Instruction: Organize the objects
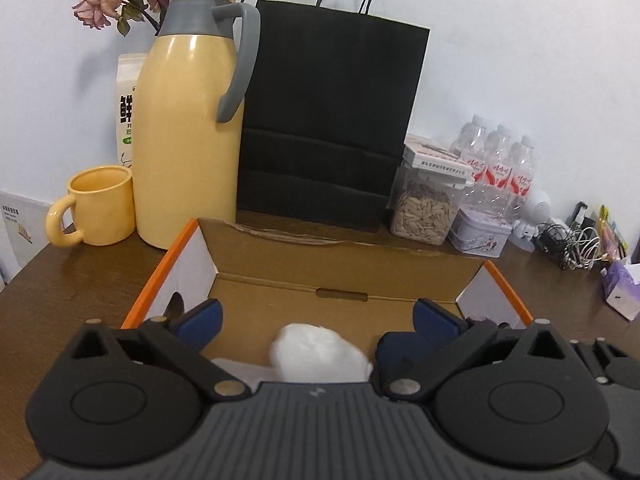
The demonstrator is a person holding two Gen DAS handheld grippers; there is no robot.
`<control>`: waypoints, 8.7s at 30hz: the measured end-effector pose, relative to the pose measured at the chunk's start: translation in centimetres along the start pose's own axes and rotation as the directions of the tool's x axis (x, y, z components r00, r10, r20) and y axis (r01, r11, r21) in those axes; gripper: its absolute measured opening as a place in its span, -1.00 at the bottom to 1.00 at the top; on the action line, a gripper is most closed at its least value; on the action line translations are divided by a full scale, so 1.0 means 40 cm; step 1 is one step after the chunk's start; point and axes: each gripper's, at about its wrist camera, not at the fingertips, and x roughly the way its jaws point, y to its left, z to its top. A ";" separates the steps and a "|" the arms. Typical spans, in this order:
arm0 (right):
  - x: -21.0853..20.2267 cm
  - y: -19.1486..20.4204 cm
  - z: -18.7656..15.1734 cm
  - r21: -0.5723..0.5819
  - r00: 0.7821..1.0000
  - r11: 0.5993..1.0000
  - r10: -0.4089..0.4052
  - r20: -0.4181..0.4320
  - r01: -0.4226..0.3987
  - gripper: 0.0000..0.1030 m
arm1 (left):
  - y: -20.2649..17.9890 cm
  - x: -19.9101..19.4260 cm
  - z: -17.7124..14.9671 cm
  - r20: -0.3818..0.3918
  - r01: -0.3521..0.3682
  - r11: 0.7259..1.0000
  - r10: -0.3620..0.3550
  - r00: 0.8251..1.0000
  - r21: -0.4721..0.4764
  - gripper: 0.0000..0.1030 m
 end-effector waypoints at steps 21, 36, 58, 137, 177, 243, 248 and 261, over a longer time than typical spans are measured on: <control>-0.088 -0.005 0.009 0.000 0.998 1.000 -0.010 0.069 0.010 1.00 | 0.020 -0.154 0.019 0.115 0.021 1.000 -0.021 0.993 0.001 1.00; -0.301 0.029 -0.055 -0.031 0.992 1.000 0.004 0.122 0.000 1.00 | 0.077 -0.361 -0.051 0.142 -0.008 0.999 0.003 0.990 0.035 1.00; -0.482 0.053 -0.300 -0.050 0.999 0.998 0.045 0.022 -0.044 1.00 | 0.184 -0.553 -0.281 0.097 -0.012 0.996 0.003 0.995 0.093 1.00; -0.438 0.018 -0.350 0.044 0.989 0.997 0.049 0.136 -0.056 -0.85 | 0.207 -0.456 -0.371 -0.089 -0.031 0.997 0.038 0.995 0.077 1.00; -0.456 0.026 -0.357 0.026 0.981 0.997 0.065 0.184 -0.071 -0.85 | 0.228 -0.325 -0.304 -0.037 0.080 0.956 -0.073 0.997 0.281 -0.75; -0.060 -0.034 -0.051 0.112 0.989 0.992 0.047 0.142 -0.063 -0.79 | 0.057 -0.051 -0.027 0.121 0.068 0.992 -0.081 0.989 0.111 -0.90; -0.069 -0.037 -0.055 0.121 0.992 0.992 0.023 0.121 -0.037 -0.01 | 0.055 -0.076 -0.030 0.148 0.030 0.994 -0.046 0.988 0.108 0.46; -0.106 -0.032 -0.052 0.102 0.986 0.995 -0.018 0.165 0.001 1.00 | 0.054 -0.101 -0.026 0.198 -0.028 0.996 0.012 0.980 0.080 1.00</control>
